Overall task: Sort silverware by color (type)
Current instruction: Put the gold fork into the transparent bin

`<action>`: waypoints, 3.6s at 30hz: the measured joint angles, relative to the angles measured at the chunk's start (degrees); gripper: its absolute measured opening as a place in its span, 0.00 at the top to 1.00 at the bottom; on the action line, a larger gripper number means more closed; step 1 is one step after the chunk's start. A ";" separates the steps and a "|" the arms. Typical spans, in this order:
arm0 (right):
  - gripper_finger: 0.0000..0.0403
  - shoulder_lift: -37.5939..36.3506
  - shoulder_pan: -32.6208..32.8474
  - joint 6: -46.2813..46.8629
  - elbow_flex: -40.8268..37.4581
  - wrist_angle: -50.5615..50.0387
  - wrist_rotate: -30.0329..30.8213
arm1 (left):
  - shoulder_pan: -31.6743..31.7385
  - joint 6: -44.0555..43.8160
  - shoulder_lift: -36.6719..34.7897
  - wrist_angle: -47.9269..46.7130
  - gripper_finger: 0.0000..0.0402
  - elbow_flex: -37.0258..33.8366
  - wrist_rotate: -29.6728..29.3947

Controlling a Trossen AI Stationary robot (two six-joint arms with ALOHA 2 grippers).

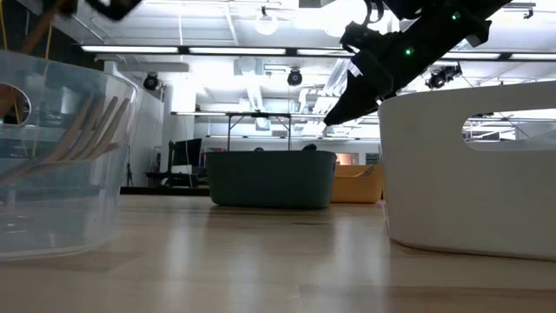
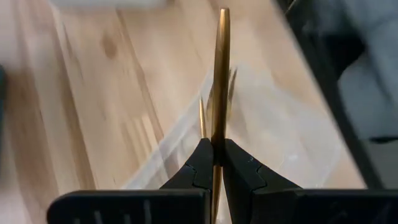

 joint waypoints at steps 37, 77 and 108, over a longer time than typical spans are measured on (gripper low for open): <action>0.54 -11.14 2.24 3.51 -0.02 -4.91 -3.31 | 11.78 15.05 -11.04 15.11 0.60 -6.05 -12.86; 0.54 -15.43 4.11 9.87 0.00 -13.71 2.32 | 20.84 -42.01 -17.07 -23.17 0.60 -17.98 0.78; 0.54 -15.43 4.11 9.81 0.00 -14.39 2.34 | -6.03 -81.45 -7.06 -24.66 0.60 -22.89 10.80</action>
